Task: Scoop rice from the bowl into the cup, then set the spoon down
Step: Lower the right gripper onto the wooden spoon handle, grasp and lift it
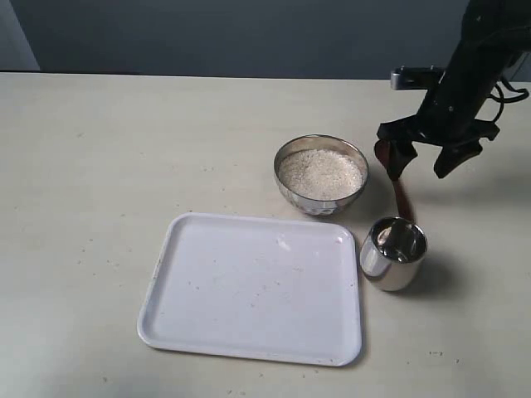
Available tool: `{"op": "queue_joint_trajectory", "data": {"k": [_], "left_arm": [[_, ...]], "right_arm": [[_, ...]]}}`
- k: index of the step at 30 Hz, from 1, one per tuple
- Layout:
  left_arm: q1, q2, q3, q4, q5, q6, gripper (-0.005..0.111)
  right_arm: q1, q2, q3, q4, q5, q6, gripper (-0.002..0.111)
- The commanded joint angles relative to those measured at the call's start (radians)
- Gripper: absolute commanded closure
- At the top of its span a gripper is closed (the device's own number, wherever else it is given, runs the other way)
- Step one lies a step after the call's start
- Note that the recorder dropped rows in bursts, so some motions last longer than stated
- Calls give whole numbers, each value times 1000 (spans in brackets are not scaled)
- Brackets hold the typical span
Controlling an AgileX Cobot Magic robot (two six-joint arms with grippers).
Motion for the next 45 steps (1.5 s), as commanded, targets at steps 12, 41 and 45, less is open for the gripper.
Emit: {"op": "queue_joint_trajectory", "data": {"k": [12,41,45], "left_arm": [[-4,-4,-4,1,-1,-7,106],[-4,-4,-4,1,-1,-7,106],[-4,-4,-4,1,-1,-7,106]], "right_arm": [[9,57,-8,39,21,2,46],[37,70,2,-4,62,53,46],[37,94,2,3,70,53,46]]}}
